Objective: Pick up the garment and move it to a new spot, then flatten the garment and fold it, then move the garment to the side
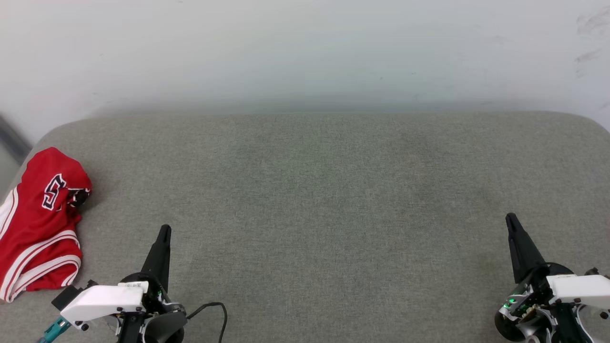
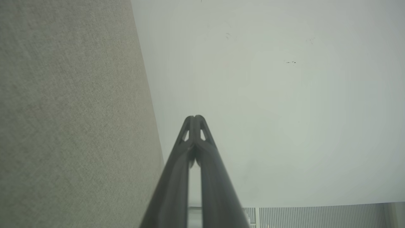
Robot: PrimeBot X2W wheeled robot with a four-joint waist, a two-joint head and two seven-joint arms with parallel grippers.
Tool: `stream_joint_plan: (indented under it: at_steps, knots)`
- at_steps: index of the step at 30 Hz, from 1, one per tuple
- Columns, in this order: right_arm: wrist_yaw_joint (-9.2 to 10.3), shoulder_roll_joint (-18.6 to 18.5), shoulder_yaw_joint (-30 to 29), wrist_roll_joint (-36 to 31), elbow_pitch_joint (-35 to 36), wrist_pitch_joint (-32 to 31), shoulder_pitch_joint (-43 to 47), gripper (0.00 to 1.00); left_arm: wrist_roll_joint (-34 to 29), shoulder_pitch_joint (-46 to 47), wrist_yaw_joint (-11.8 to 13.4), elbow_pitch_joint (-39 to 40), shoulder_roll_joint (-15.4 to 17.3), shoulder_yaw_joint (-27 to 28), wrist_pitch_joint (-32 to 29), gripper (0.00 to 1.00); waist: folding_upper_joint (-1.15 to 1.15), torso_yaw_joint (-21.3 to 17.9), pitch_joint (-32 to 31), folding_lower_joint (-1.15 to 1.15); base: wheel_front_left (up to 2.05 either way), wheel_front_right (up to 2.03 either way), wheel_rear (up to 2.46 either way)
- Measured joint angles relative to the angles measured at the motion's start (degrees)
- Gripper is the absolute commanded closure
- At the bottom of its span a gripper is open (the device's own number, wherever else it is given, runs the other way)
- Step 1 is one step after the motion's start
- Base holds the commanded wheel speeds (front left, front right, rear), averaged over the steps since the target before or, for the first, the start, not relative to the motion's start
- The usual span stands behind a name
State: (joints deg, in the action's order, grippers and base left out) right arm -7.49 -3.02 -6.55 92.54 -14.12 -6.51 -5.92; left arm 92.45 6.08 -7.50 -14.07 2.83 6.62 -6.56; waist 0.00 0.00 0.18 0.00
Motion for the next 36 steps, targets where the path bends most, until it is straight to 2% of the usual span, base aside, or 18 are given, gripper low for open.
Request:
stream_joint_plan:
  at_steps: [3, 4, 9, 24, 31, 36]
  knots:
    - [0.00, 0.0, 0.0, 0.0, 0.0, 0.0, 0.0, 1.00, 0.0, 0.0, 0.0, 0.0, 0.0, 0.0, 0.0, 1.00, 0.00, 0.0, 0.0, 0.00, 0.00, 0.00, 0.00]
    - [0.00, 0.0, 0.0, 0.0, 0.0, 0.0, 0.0, 0.00, 0.0, 0.0, 0.0, 0.0, 0.0, 0.0, 0.0, 0.00, 0.00, 0.0, 0.0, 0.00, 0.00, 0.00, 0.00]
    - [0.02, 0.0, 0.4, 0.1, -1.1, 0.5, 1.7, 0.00, 0.0, -1.4, 0.1, -1.2, -0.1, -0.7, 0.5, 0.00, 0.00, 0.0, 0.0, 0.00, 0.00, 0.00, 0.00]
    - [0.01, 0.1, 3.1, -0.7, 3.0, 4.6, 2.1, 0.00, -2.4, -1.4, 0.1, 3.5, -0.1, -4.6, 4.7, 0.00, 0.00, 0.0, 0.0, 0.00, 0.00, 0.00, 0.00]
    - [0.02, 0.1, 3.7, -5.5, 5.0, 6.4, 2.6, 0.00, -7.5, -1.4, 0.1, 5.6, -0.1, -6.2, 6.4, 0.00, 0.00, 0.0, -0.1, 0.00, 0.00, 0.00, 0.00]
    - [0.02, 0.1, 3.8, -12.9, 6.6, 7.5, 2.7, 0.00, -13.5, -1.4, 0.1, 6.5, -0.1, -7.0, 7.5, 0.00, 0.00, 0.0, -0.1, 0.00, 0.00, 0.00, 0.00]
